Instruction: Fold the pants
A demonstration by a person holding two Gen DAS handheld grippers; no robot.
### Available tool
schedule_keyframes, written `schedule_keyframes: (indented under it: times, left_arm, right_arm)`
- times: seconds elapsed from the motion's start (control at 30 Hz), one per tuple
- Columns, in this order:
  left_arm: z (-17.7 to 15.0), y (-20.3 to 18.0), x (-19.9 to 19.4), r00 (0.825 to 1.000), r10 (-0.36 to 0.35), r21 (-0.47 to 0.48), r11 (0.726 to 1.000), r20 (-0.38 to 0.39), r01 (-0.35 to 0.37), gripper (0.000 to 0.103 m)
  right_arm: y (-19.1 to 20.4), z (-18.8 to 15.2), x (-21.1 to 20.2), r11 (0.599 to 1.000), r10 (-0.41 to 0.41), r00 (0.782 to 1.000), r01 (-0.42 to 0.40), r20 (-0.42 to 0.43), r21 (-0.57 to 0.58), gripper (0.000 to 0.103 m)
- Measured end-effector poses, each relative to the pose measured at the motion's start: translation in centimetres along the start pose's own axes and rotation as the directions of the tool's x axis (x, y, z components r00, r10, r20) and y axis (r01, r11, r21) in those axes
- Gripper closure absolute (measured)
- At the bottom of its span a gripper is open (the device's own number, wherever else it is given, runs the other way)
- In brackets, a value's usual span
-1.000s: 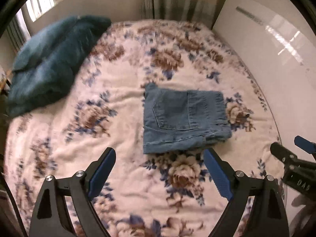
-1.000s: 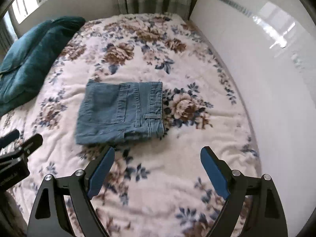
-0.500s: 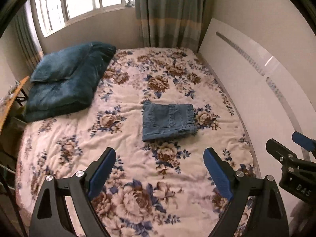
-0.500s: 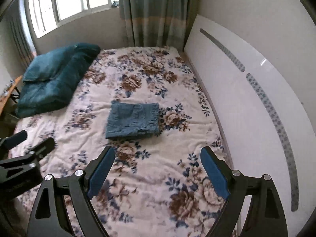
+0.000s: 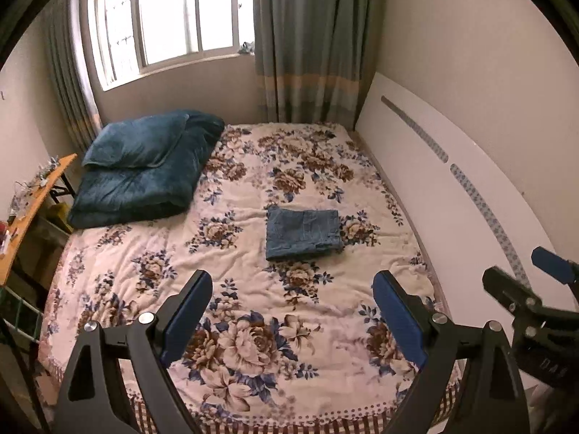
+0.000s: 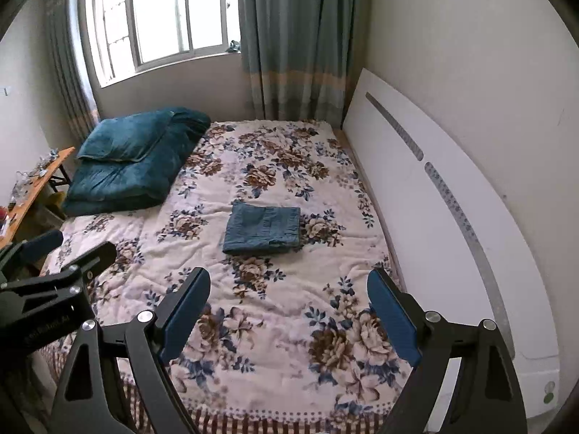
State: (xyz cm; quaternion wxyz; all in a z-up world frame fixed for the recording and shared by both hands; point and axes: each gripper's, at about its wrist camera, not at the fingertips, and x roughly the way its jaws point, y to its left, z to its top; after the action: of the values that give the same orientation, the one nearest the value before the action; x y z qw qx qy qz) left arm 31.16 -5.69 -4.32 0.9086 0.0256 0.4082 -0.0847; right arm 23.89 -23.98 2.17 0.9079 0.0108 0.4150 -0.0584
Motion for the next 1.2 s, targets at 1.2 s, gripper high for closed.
schedule_keyframes:
  times: [1.2]
  left_arm:
    - [2.4,1.4,-3.2,0.978,0.187,-0.092,0.976,-0.089,-0.195,0.002]
  right_arm:
    - [-0.7,6.1,-2.9,0.996,0.081,0.996,-0.083,-0.042,-0.040,0.008]
